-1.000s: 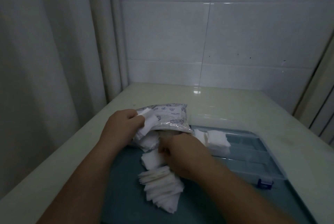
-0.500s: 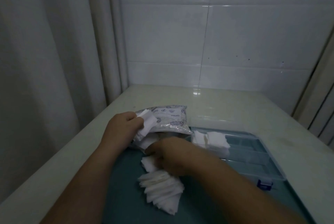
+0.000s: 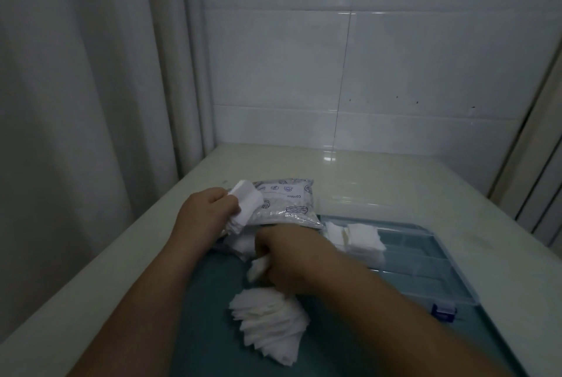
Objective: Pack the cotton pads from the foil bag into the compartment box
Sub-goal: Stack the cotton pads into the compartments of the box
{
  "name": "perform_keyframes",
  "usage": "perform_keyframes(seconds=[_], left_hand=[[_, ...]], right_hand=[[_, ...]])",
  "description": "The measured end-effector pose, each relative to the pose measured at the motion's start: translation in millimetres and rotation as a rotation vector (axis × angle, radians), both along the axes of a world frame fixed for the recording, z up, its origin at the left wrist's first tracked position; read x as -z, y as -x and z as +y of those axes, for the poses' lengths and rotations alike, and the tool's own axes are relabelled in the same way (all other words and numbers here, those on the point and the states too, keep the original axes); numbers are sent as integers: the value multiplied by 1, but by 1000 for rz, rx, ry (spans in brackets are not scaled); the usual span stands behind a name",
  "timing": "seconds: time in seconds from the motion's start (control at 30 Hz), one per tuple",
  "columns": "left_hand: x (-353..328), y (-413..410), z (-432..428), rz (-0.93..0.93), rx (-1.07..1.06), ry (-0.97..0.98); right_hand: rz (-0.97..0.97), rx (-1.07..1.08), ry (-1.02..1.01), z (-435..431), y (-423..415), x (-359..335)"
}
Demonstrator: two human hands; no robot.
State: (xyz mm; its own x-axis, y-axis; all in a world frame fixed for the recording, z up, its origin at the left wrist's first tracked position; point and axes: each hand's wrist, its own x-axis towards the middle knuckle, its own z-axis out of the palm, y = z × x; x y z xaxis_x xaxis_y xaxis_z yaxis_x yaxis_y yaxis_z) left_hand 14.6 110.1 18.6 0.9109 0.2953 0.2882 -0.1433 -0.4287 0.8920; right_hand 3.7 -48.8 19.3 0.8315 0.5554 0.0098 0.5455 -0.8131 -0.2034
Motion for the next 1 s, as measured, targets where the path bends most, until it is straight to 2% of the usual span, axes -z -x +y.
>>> perform_keyframes(seconds=[0.1, 0.17, 0.27, 0.4, 0.47, 0.57, 0.73, 1.0], left_hand=[[2, 1, 0, -10, 11, 73], [3, 1, -1, -20, 24, 94], [1, 3, -8, -22, 46, 38], [0, 6, -26, -18, 87, 2], [-1, 6, -37, -5, 85, -14], [-8, 4, -51, 18, 86, -36], [-20, -1, -73, 82, 117, -145], [-26, -2, -117, 136, 172, -112]], right_hand=[[-89, 120, -112, -17, 6, -7], [-40, 217, -228, -33, 9, -13], [45, 291, -442, -58, 12, -20], [-17, 377, -611, -88, 7, -17], [13, 410, -735, -98, 5, -14], [128, 440, -931, -106, 2, -7], [218, 438, -1094, -114, 1, -8], [330, 361, -1351, -135, -1, -11]])
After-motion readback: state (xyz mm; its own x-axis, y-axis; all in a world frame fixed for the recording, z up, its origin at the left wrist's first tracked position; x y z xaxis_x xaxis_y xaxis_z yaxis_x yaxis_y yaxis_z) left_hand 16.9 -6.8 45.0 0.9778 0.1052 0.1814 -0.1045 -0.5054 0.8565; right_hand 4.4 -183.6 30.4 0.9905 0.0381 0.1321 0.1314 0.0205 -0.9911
